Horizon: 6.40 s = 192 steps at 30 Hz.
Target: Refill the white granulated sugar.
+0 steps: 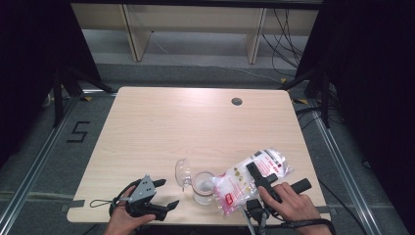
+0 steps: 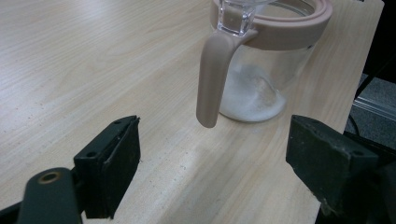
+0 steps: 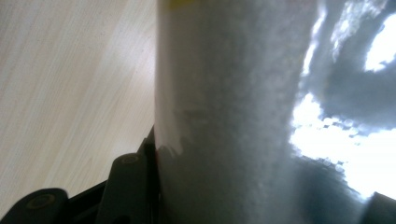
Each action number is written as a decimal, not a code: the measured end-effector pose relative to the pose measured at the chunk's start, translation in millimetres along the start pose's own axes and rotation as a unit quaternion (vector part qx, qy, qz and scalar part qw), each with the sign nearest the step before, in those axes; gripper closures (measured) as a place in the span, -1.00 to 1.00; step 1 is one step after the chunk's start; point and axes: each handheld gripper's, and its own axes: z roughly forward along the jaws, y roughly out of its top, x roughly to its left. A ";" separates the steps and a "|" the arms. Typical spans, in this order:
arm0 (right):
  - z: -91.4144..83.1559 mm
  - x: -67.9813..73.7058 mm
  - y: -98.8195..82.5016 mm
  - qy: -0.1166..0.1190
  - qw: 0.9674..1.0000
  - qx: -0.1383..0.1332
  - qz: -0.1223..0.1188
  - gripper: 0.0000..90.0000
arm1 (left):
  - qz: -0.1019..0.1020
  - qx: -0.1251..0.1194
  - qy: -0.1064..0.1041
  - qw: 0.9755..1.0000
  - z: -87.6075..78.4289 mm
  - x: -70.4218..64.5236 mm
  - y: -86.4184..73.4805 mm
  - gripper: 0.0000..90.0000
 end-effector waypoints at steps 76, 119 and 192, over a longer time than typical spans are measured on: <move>2.4 1.0 10.1 -0.002 1.000 -0.022 -0.016 0.21 | 0.002 0.001 -0.001 1.000 0.3 0.1 0.2 -0.61; 5.6 -1.1 11.3 -0.004 0.999 -0.028 -0.015 0.26 | 0.000 0.000 0.000 1.000 -0.1 -0.1 0.2 -0.61; 8.8 0.7 8.1 0.000 0.999 -0.031 -0.015 0.37 | -0.003 -0.002 0.001 1.000 -0.3 0.2 0.3 -0.61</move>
